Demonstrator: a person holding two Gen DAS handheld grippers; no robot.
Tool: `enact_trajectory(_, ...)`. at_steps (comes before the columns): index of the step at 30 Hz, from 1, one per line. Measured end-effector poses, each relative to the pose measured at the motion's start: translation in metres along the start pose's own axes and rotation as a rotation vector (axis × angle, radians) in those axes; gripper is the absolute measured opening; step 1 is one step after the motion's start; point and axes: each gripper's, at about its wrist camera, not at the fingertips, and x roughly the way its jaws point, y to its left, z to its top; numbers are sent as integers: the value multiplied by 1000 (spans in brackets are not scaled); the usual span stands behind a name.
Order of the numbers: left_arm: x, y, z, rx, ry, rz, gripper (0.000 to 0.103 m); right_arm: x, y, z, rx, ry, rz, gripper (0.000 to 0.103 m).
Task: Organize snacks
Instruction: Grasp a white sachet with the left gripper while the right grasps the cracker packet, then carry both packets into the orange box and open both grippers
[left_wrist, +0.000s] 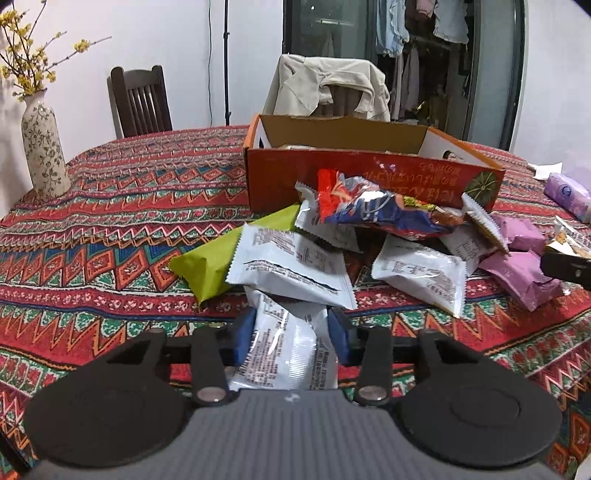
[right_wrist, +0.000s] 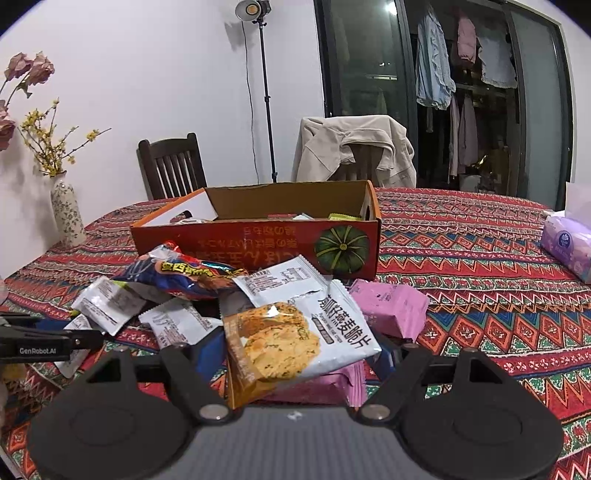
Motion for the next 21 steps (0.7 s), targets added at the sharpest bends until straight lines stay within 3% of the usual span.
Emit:
enact_trajectory(12,-51,1,12,-4,-139,-11,42,-22,8,2,-17,-36,-1,77)
enact_trajectory(21,-56,-9,45,6,-218,-56,42,-19,10,14,-33,-58,-9,77)
